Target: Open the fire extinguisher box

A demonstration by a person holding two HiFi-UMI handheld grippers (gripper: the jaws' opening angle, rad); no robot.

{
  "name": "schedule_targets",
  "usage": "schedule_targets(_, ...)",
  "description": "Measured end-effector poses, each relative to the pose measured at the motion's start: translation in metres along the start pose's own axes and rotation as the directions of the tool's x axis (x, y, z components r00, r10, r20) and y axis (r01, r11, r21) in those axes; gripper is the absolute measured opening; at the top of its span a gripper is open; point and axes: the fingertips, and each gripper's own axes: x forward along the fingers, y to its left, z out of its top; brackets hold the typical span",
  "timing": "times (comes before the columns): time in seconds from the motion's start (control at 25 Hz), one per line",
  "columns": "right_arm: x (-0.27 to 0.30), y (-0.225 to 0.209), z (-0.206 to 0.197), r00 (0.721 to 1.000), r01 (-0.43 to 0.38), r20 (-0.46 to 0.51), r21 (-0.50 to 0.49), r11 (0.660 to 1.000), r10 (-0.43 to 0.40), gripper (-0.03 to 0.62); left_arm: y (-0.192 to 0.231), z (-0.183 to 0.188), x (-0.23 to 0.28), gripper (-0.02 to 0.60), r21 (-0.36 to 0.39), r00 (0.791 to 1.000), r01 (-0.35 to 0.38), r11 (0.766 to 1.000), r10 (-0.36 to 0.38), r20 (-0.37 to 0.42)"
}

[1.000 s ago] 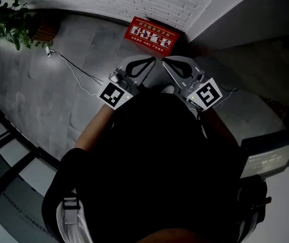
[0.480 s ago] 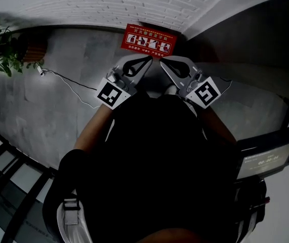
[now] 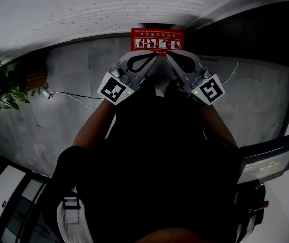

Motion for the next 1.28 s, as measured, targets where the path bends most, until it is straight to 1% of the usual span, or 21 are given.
schedule_targets(0.16,-0.001,-0.009,-0.003,0.999,0.045,0.008,-0.006,0.999,-0.045,0.009,0.003,-0.004,0.008,0.002,0.000,0.999,0.045,0.999,-0.045,-0.008)
schedule_targets(0.32,-0.009,-0.015,-0.006,0.997,0.081,0.011,-0.015,0.997,-0.081,0.009,0.001,-0.012,0.016,0.002,-0.008,0.997,0.065,0.998,-0.066,-0.027)
schedule_targets(0.44,-0.017,-0.018,-0.012,0.995,0.096,0.002,-0.002,0.995,-0.096,0.009,-0.006,-0.017,0.021,0.002,-0.011,0.998,0.061,0.998,-0.062,-0.033)
schedule_targets(0.56,-0.017,-0.020,-0.023,0.995,0.095,-0.028,0.018,0.995,-0.095,0.009,-0.006,-0.028,0.022,0.002,-0.032,0.997,0.032,0.999,-0.034,-0.065)
schedule_targets(0.68,-0.013,-0.050,-0.064,0.993,0.094,-0.069,0.036,0.995,-0.091,0.009,0.009,-0.068,0.043,0.002,-0.051,0.995,0.005,0.999,-0.010,-0.104)
schedule_targets(0.8,-0.007,-0.069,-0.105,0.987,0.115,-0.115,0.023,0.993,-0.112,0.009,0.019,-0.104,0.052,0.002,-0.073,0.989,-0.018,0.997,0.007,-0.146)
schedule_targets(0.92,-0.003,-0.085,-0.139,0.980,0.153,-0.144,0.078,0.985,-0.140,0.009,0.026,-0.137,0.056,0.002,-0.096,0.982,-0.035,0.995,0.017,-0.186)
schedule_targets(1.04,-0.001,-0.106,-0.187,0.972,0.194,-0.163,0.149,0.970,-0.170,0.009,0.038,-0.174,0.060,0.002,-0.093,0.977,-0.054,0.994,0.033,-0.211)
schedule_targets(1.16,-0.005,-0.129,-0.231,0.958,0.257,-0.185,0.223,0.940,-0.218,0.009,0.045,-0.210,0.069,0.002,-0.079,0.973,-0.068,0.995,0.049,-0.224)
schedule_targets(1.28,-0.011,-0.140,-0.270,0.942,0.305,-0.214,0.239,0.922,-0.257,0.009,0.045,-0.244,0.078,0.002,-0.090,0.969,-0.075,0.993,0.052,-0.242)
